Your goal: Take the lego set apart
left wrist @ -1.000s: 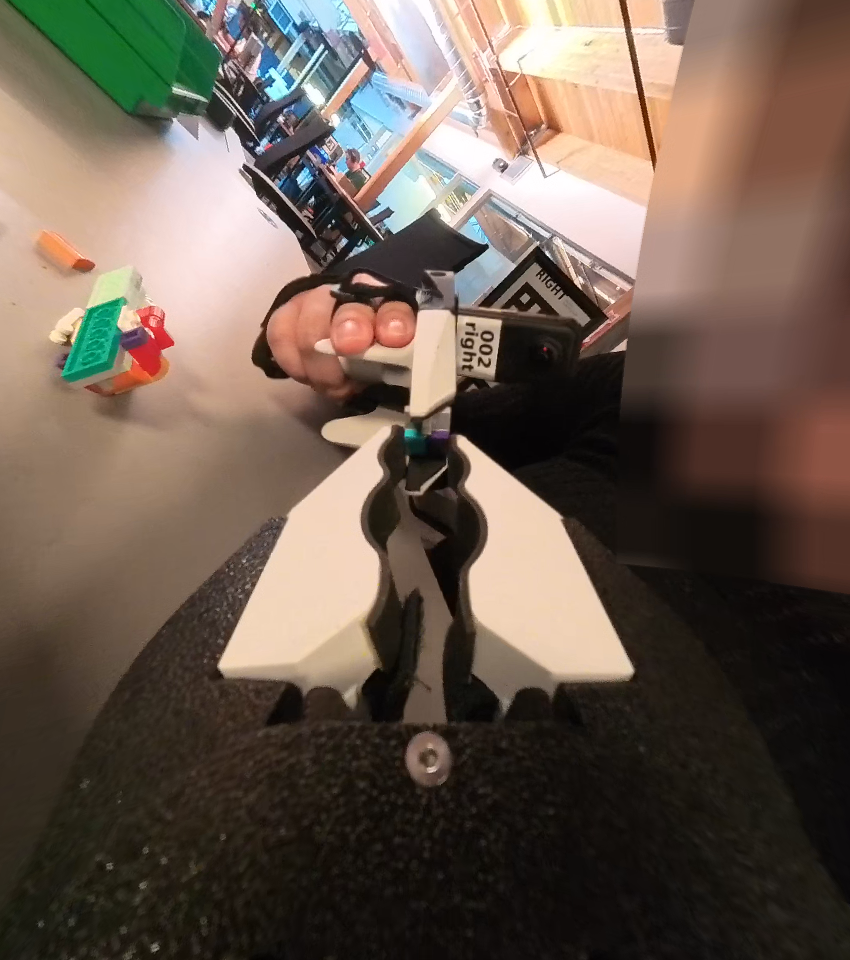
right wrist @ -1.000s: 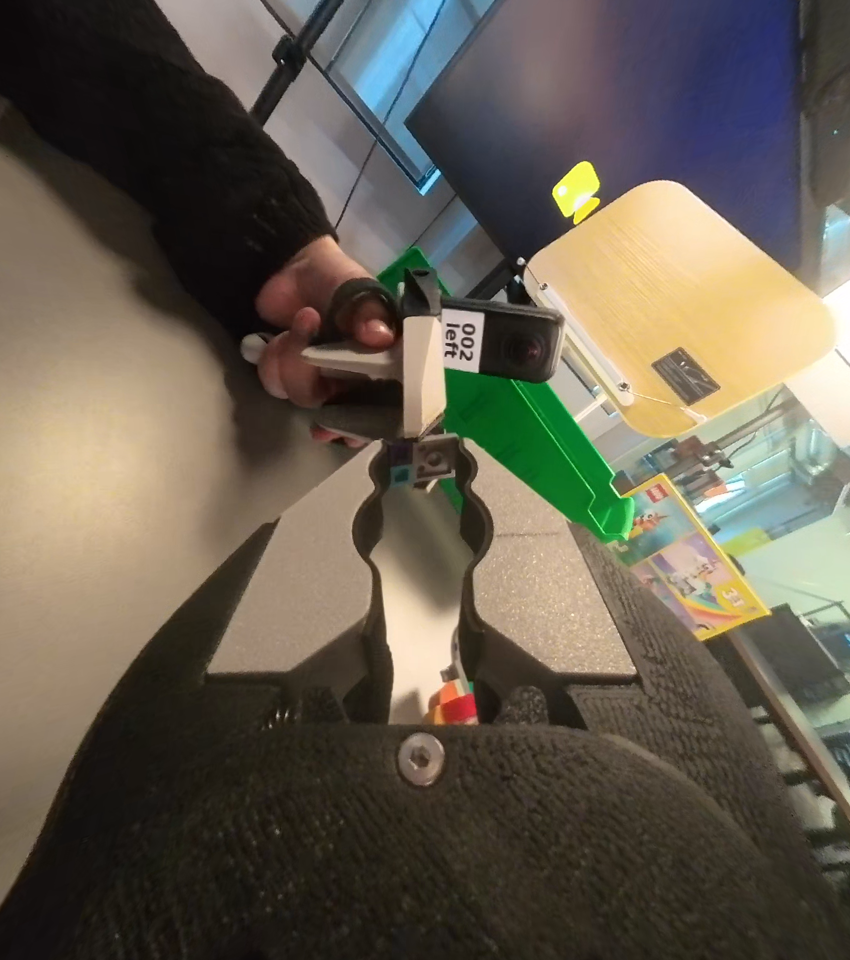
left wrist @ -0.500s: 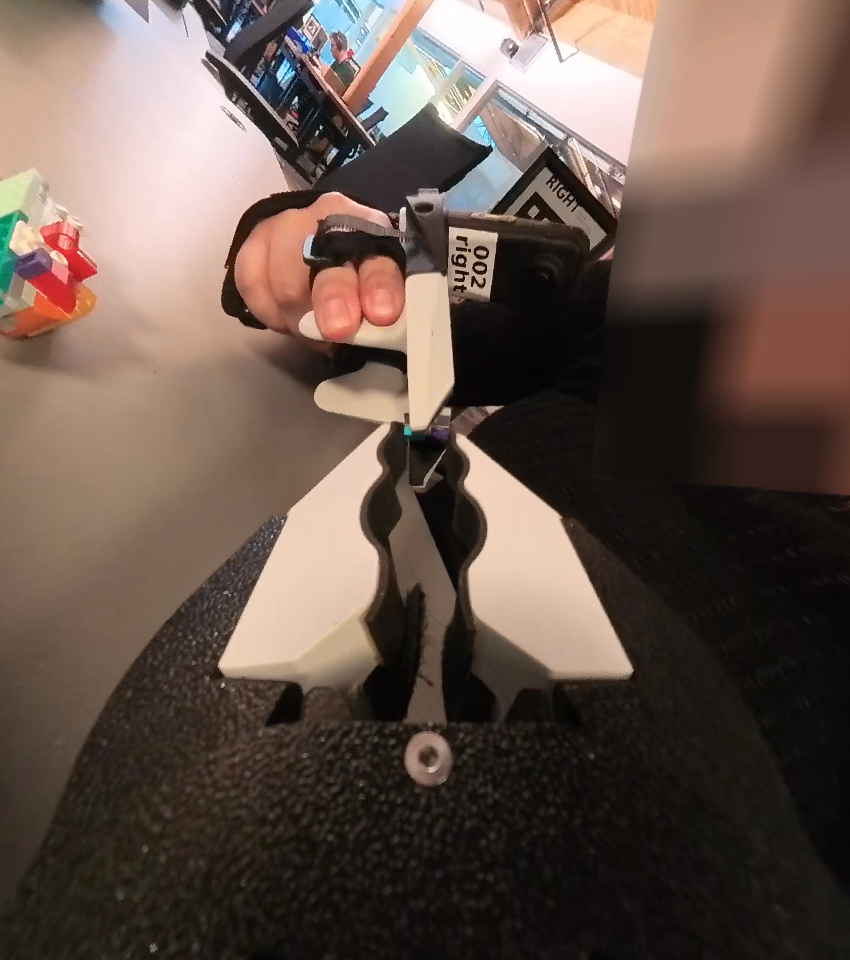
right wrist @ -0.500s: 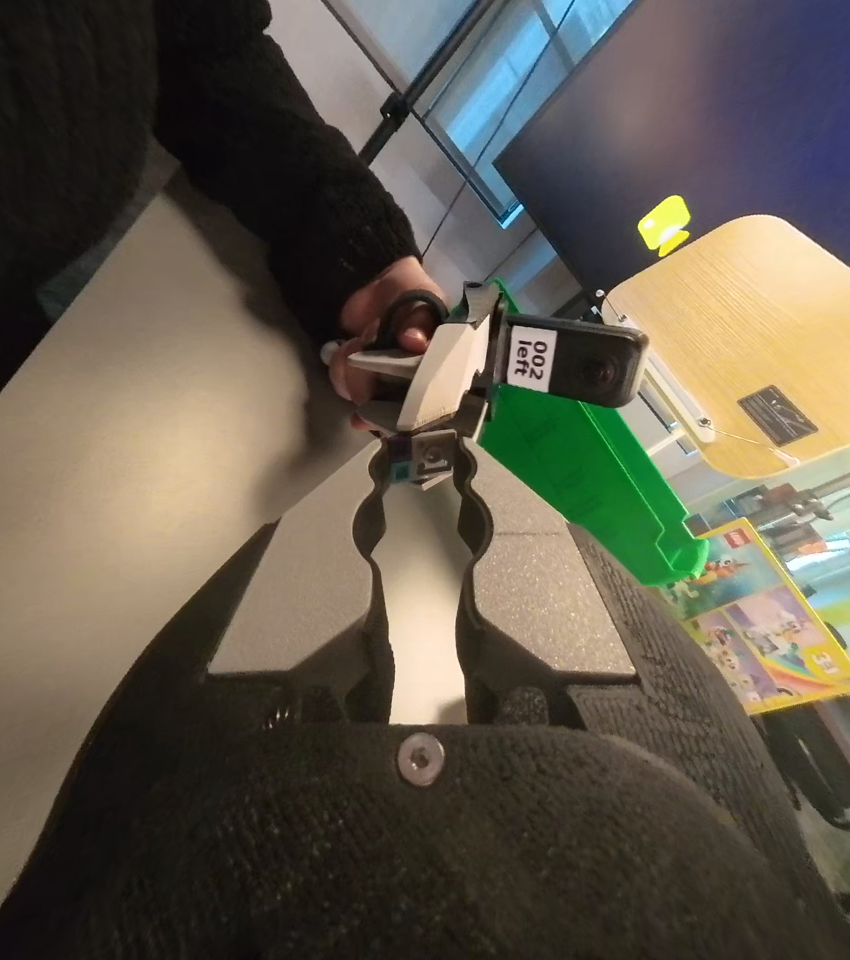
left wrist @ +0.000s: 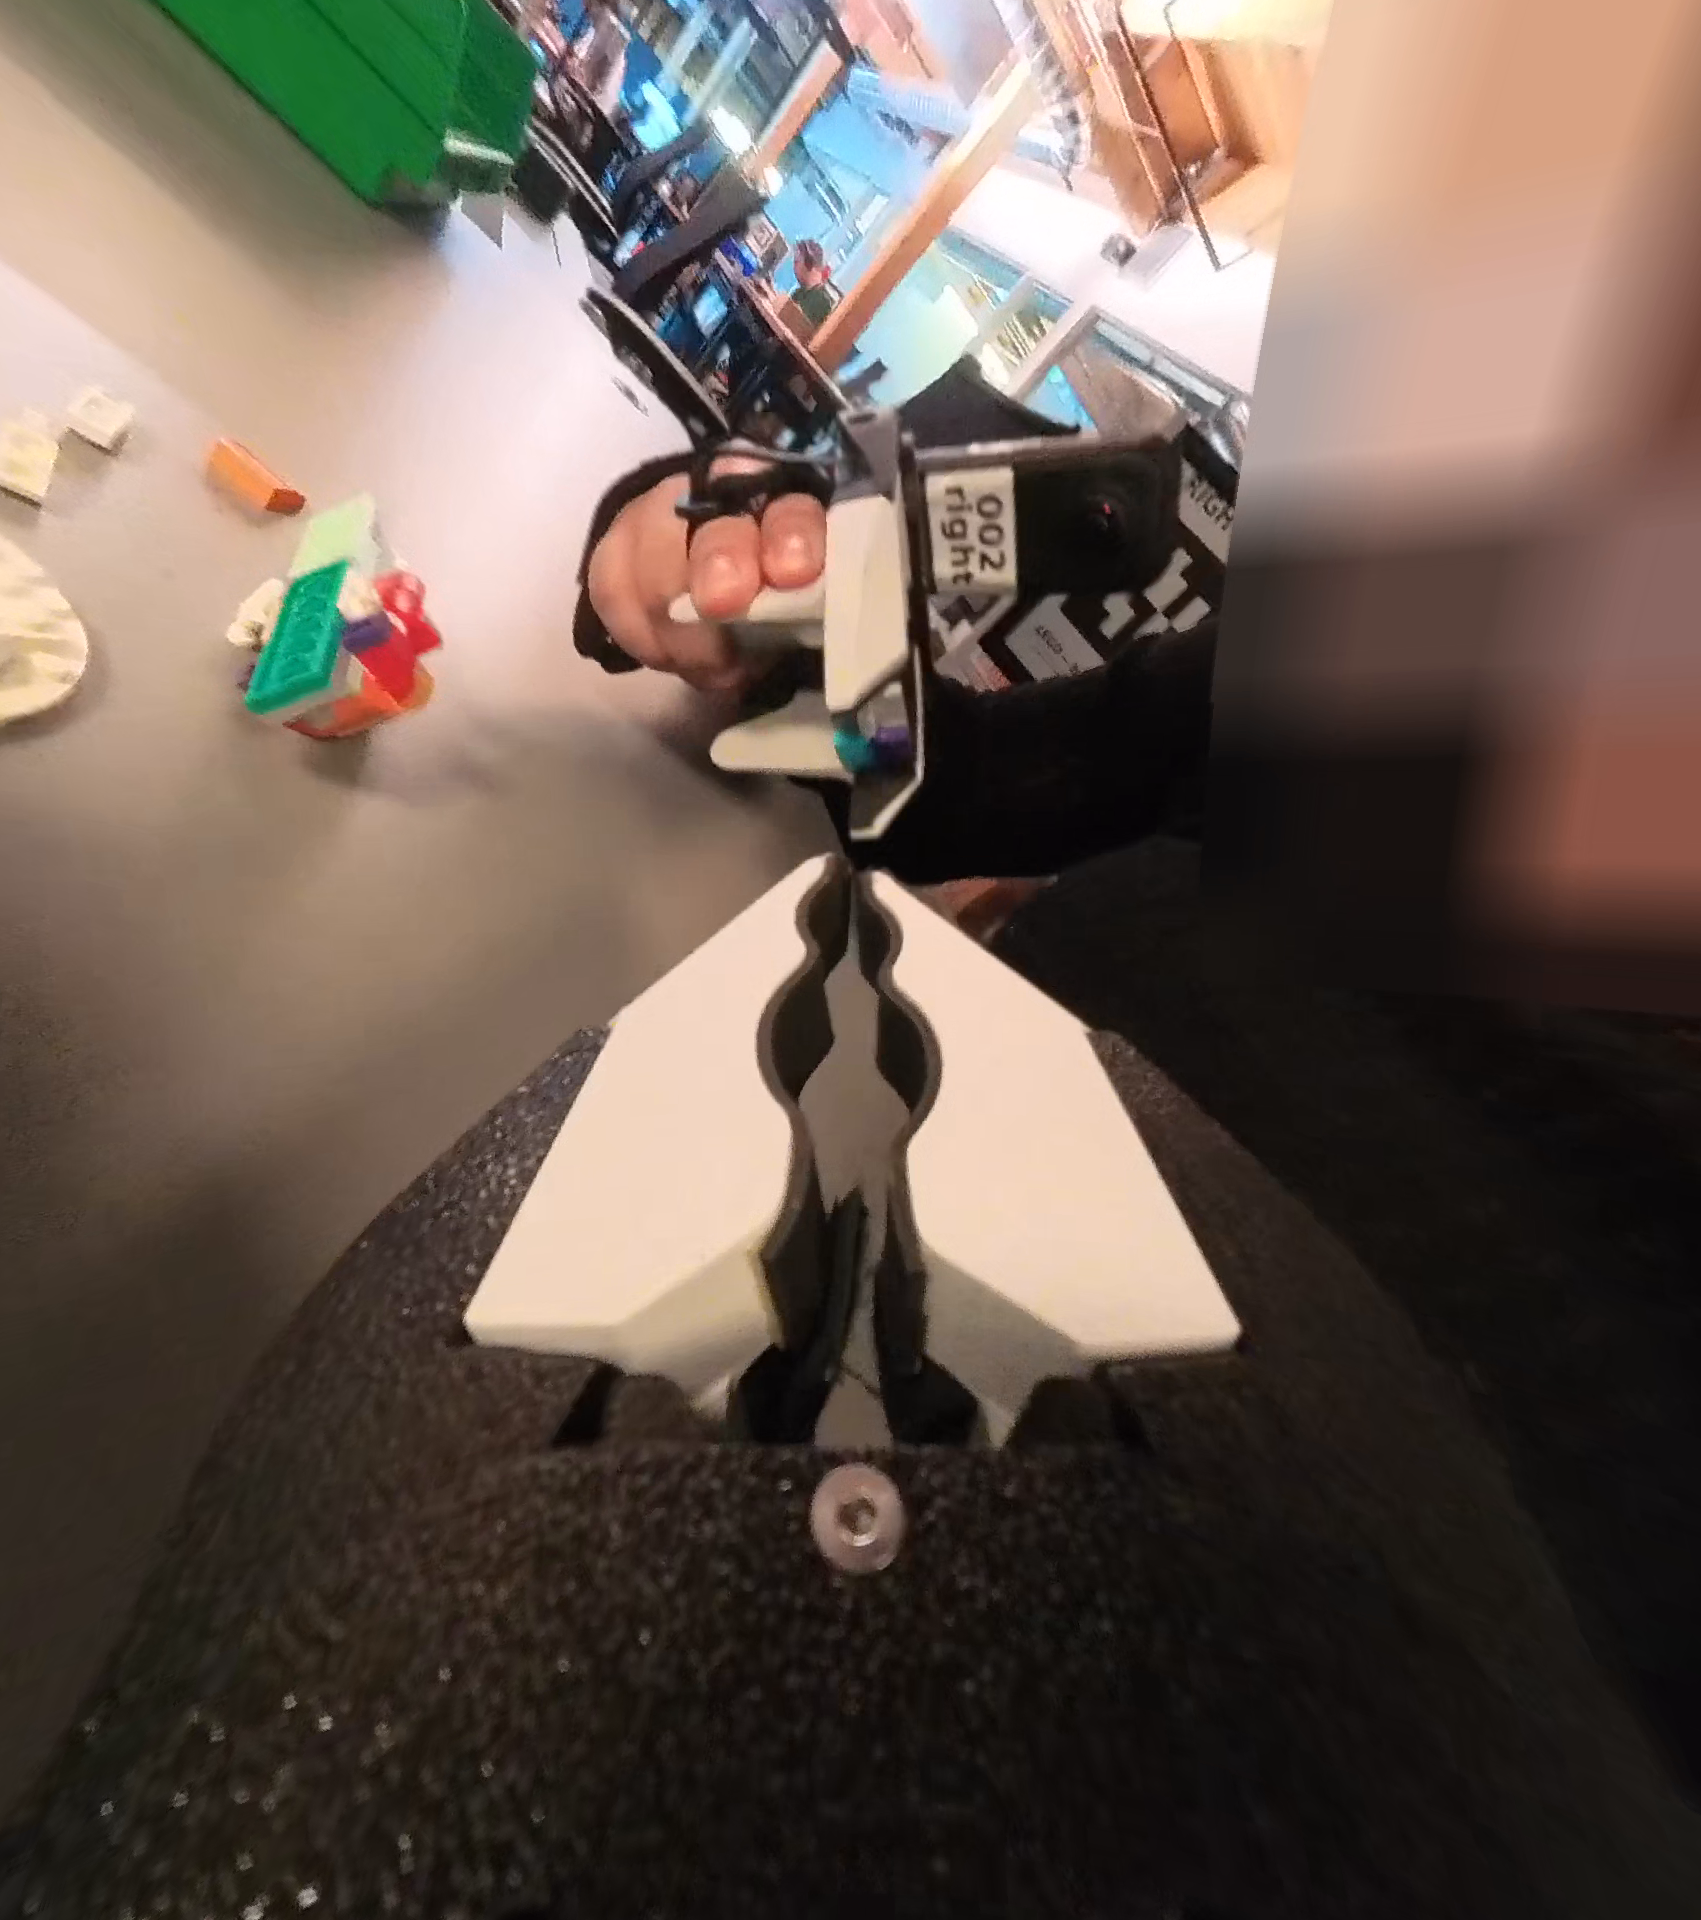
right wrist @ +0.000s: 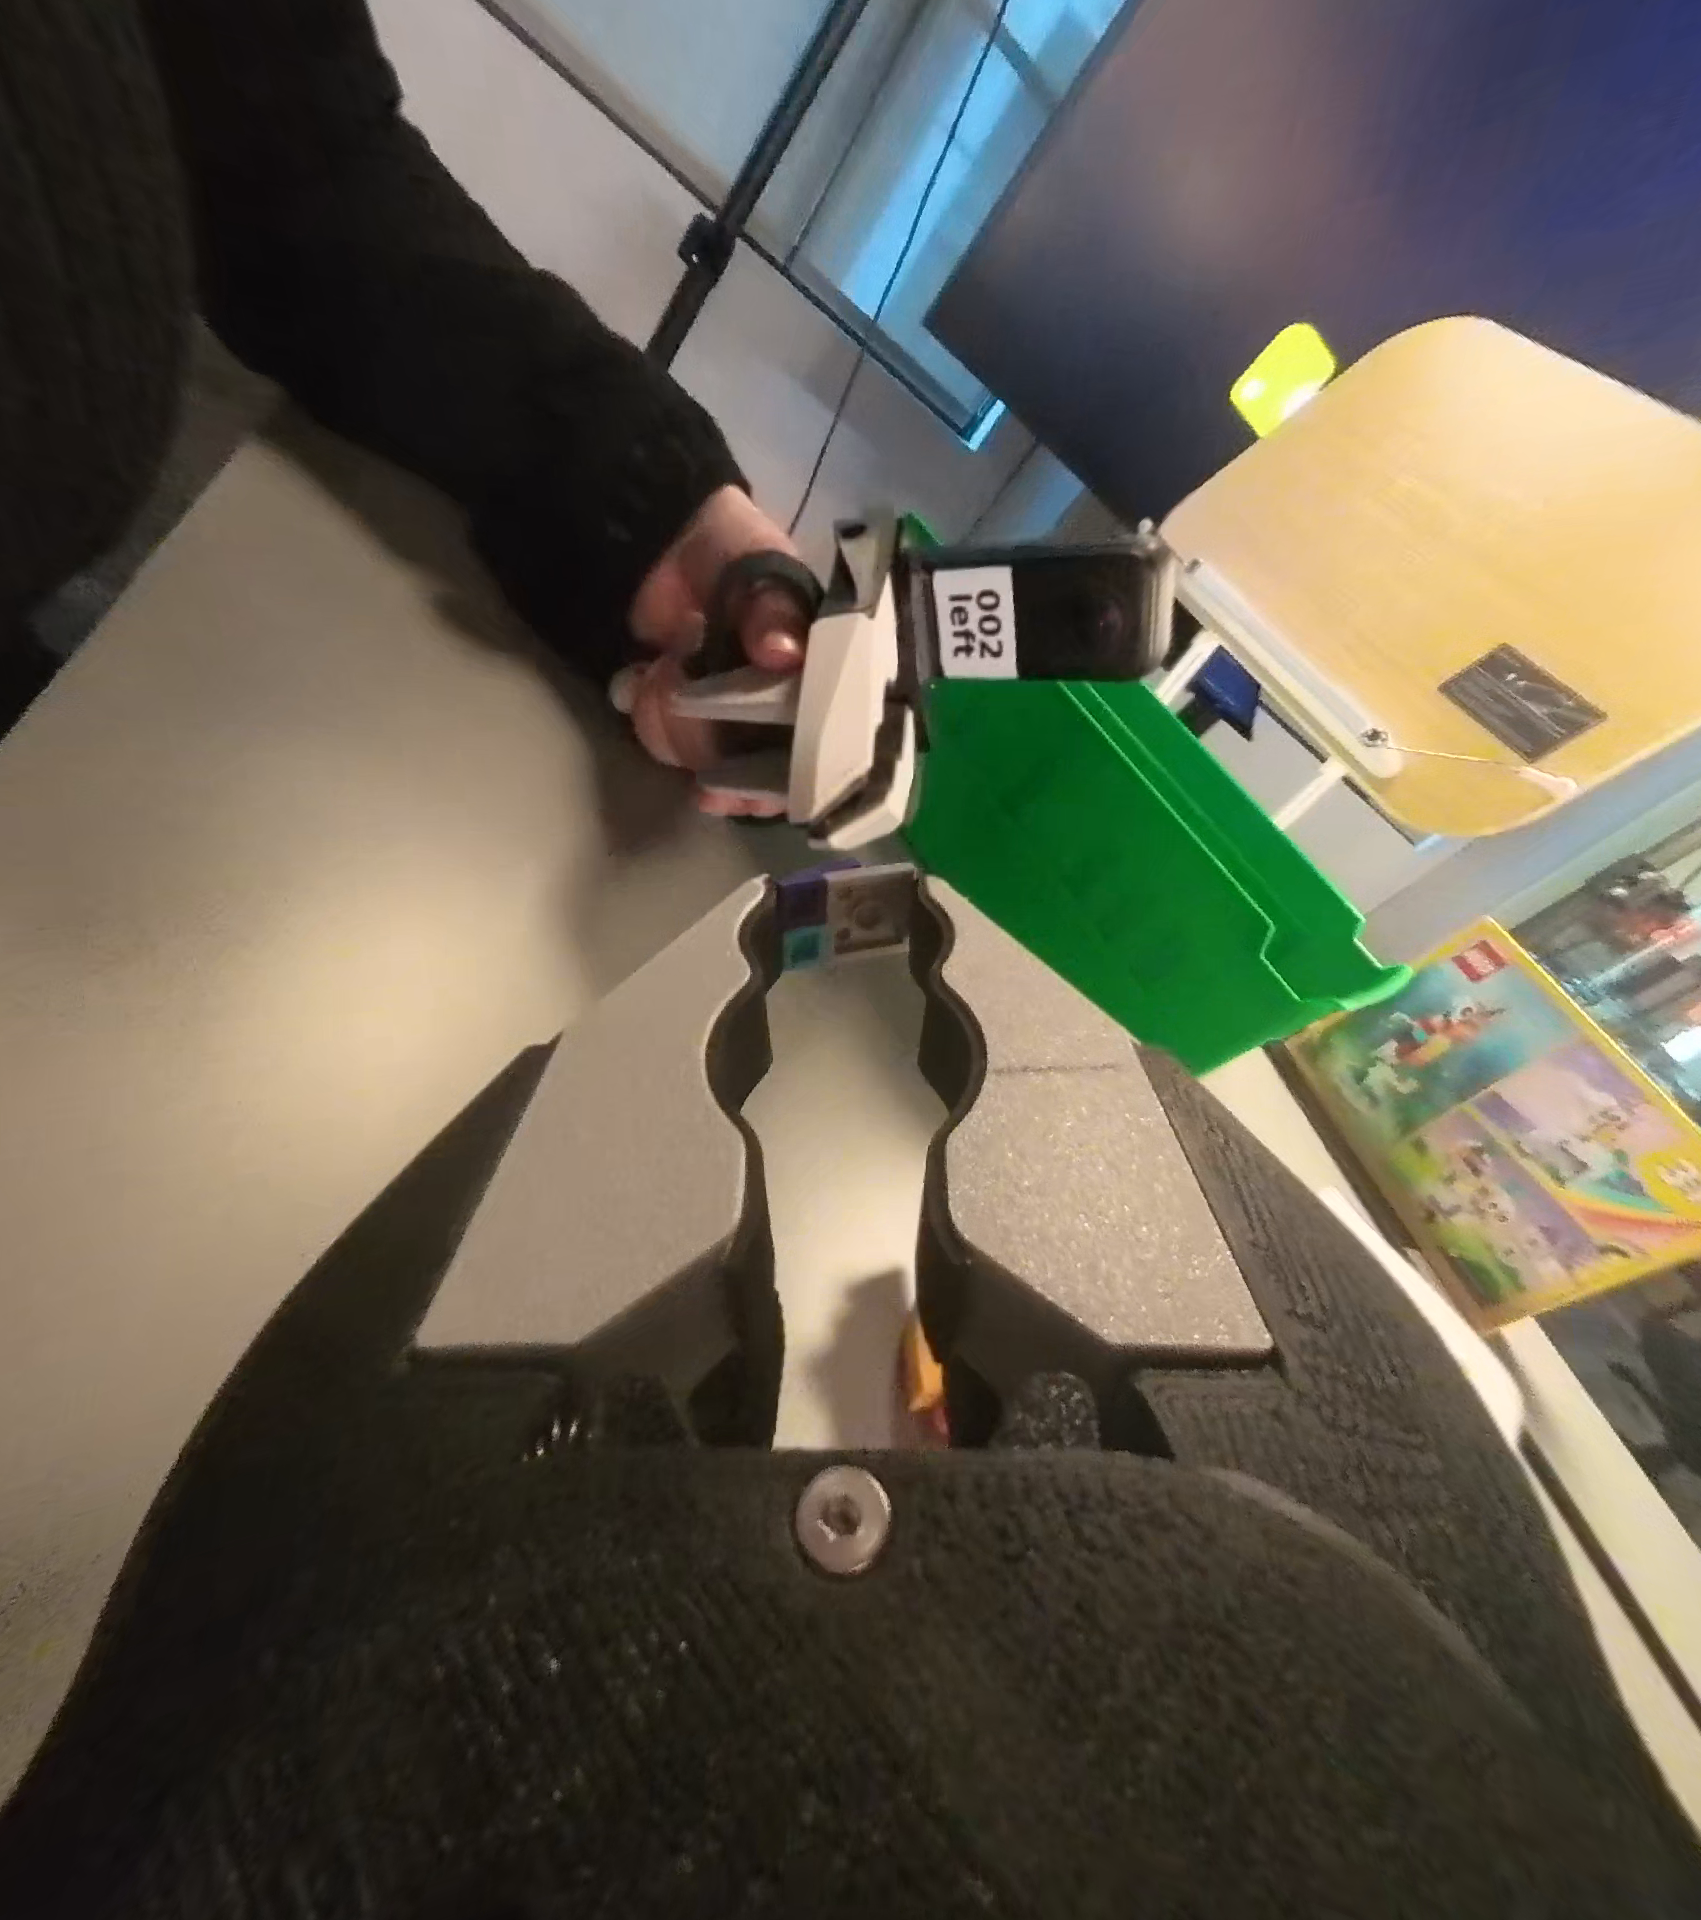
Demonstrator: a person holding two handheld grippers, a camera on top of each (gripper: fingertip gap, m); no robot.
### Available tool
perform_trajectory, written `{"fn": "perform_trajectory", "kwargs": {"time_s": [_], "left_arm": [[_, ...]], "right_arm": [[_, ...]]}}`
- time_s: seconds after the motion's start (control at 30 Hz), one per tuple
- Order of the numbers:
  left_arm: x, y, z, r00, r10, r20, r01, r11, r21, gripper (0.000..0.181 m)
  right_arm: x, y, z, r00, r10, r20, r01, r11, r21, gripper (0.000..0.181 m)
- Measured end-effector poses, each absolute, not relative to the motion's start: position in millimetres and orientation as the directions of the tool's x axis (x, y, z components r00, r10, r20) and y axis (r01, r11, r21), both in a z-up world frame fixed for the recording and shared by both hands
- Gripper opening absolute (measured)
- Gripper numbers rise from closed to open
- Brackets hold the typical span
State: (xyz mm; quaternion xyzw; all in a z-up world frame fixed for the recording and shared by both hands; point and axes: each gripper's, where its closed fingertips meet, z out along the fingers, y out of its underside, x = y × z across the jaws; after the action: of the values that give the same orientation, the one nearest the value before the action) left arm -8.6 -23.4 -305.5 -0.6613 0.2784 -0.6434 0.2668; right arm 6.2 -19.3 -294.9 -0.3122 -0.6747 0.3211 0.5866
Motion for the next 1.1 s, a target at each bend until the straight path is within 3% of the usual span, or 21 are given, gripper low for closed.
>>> {"fn": "perform_trajectory", "kwargs": {"time_s": [0.07,0.2,0.43,0.67,0.8,0.93,1.1], "left_arm": [[-4.6,-15.7,-303.6,0.038,-0.715,0.698,0.013,-0.698,-0.716,0.004],[17.4,-22.2,-303.3,0.011,-0.708,0.706,-0.003,-0.706,-0.708,0.044],[31.9,-26.5,-292.3,-0.066,-0.693,0.718,0.042,-0.721,-0.691,0.016],[27.6,-21.2,-288.7,0.02,-0.78,0.626,0.094,-0.622,-0.777,0.015],[19.2,-8.3,-293.4,0.182,-0.85,0.495,0.07,-0.491,-0.868,0.015],[8.4,11.4,-300.6,0.429,-0.87,0.245,-0.062,-0.298,-0.952,0.015],[-13.7,35.0,-326.4,0.625,-0.772,-0.115,-0.351,-0.146,-0.925,0.015]], "right_arm": [[6.1,-13.7,-294.9,-0.091,0.807,0.584,0.052,0.589,-0.806,0.023],[4.2,-13.5,-295.1,-0.064,0.803,0.592,0.041,0.595,-0.803,0.023],[-0.1,-20.2,-288.2,-0.049,0.804,0.593,-0.003,0.594,-0.805,0.023],[3.0,-14.2,-284.9,-0.04,0.846,0.531,-0.004,0.531,-0.847,0.025],[8.0,-2.5,-285.9,-0.059,0.938,0.342,0.023,0.344,-0.939,0.03],[3.2,11.1,-296.1,-0.066,0.993,0.095,0.133,0.103,-0.986,0.027],[-3.0,20.5,-291.9,-0.049,0.965,-0.259,0.108,-0.253,-0.962,0.026]]}}
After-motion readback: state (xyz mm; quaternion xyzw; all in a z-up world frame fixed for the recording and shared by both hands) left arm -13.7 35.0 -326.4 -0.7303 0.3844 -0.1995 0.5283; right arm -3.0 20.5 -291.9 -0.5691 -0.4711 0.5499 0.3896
